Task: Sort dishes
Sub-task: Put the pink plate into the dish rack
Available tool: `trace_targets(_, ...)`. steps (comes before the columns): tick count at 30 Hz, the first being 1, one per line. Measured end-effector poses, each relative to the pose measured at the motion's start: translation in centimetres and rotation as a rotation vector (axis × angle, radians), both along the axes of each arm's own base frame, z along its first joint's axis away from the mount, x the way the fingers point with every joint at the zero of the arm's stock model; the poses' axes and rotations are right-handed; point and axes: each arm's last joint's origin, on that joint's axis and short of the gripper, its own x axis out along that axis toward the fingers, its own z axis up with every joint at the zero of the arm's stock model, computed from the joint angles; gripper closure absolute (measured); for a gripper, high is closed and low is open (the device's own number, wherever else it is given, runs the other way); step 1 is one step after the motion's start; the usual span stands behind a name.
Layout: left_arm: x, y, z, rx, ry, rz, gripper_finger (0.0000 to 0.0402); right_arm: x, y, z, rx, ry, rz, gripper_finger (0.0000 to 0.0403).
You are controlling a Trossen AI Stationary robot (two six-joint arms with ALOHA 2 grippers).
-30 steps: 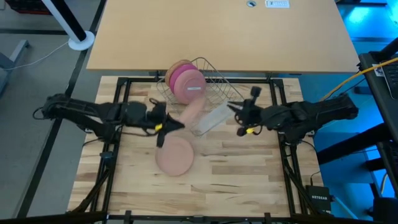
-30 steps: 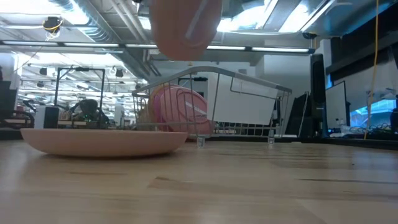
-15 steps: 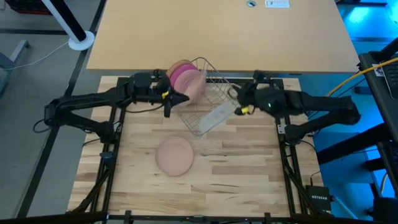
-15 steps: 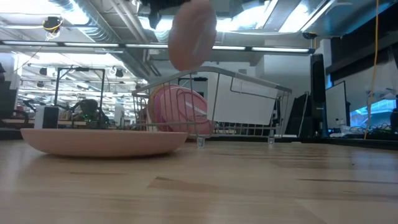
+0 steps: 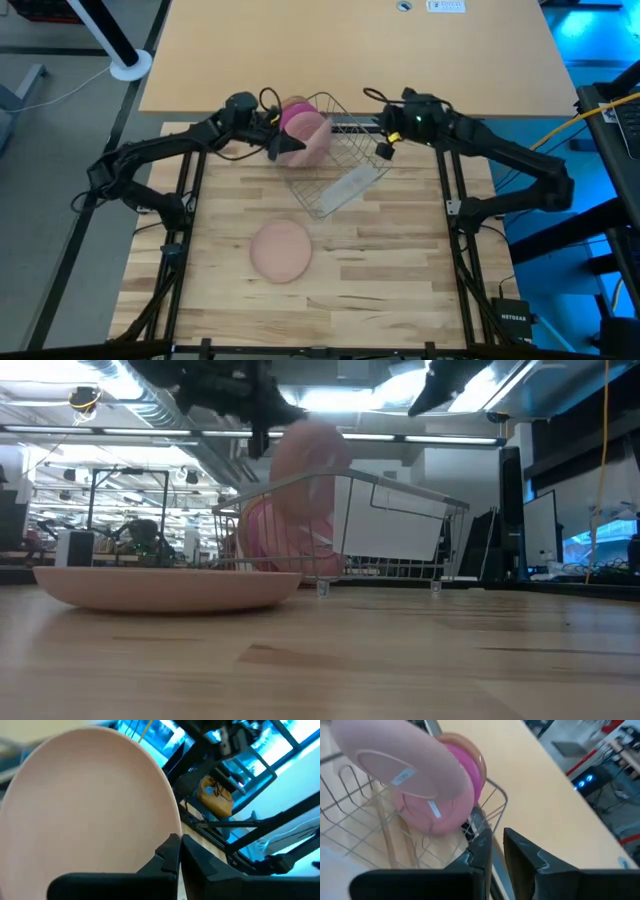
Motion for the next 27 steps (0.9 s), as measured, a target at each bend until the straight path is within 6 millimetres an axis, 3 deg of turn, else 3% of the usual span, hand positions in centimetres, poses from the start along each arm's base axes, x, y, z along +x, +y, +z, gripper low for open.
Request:
trace_targets(7, 1.0, 1.7, -2.4, -0.124, 0.033, -0.058, 0.0401, 1.5, -3.3, -2.6, 0.059, 0.092, -0.058, 0.0349)
trace_targets(14, 1.7, 1.7, -1.8, -0.106, -0.055, -0.111, 0.0401, 2.8, -5.5, -5.2, 0.106, 0.174, -0.102, 0.035)
trace_targets(20, 1.5, 1.9, -1.9, -0.106, -0.049, -0.102, 0.0401, 3.7, -6.0, -6.5, 0.127, 0.215, -0.098, 0.035)
trace_targets(27, 1.4, 1.9, -2.2, -0.107, -0.023, -0.107, 0.0401, 3.9, -6.1, -6.7, 0.128, 0.221, -0.096, 0.035)
